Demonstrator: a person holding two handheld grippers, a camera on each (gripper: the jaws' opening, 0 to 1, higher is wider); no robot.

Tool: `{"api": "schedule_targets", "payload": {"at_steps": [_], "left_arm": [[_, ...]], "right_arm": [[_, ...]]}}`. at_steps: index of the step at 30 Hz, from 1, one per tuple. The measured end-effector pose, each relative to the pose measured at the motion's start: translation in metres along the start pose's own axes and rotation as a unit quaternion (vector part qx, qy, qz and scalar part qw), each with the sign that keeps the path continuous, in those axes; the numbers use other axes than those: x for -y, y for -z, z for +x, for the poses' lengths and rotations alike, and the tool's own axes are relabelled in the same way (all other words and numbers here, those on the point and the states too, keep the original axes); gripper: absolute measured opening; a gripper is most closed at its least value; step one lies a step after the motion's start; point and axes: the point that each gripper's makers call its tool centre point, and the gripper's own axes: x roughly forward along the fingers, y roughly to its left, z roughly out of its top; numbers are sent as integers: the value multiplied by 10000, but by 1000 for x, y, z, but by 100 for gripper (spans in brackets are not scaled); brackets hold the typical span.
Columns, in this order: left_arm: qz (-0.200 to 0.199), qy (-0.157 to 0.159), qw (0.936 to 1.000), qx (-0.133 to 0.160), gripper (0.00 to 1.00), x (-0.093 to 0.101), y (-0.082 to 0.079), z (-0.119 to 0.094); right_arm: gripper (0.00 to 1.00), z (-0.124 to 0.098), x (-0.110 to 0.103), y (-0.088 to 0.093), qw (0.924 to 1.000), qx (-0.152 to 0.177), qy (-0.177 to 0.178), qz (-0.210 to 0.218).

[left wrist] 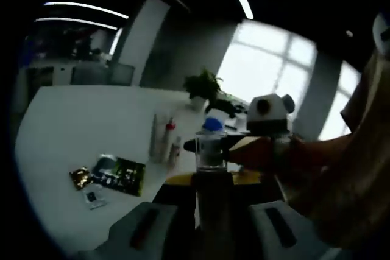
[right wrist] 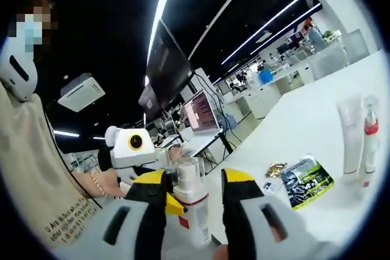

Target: Arrange the skincare products in the storage area until every visible bottle or jar stands upright without overlapping.

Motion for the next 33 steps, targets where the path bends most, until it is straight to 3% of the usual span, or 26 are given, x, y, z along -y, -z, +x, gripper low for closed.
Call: {"api": "schedule_targets", "payload": {"at_steps": [22,28,31,33], "left_arm": [[384,-78,9989,-269,16,-1,8,15],[719,-30,9970,-297,17,2,10,22],[1084,-118,9921,-613,17,-3,20,25],[1149,-176,9911,-647,18,-5,23,27]], "right_arm": [[21,-11,6,3,9988,-121,340,-343],[21,-15,7,3,9952,-259,515,-787],[21,-17,7,-5,9945,-163,567,-868],[21,-17,7,-10,9938,-127,588,-937]]}}
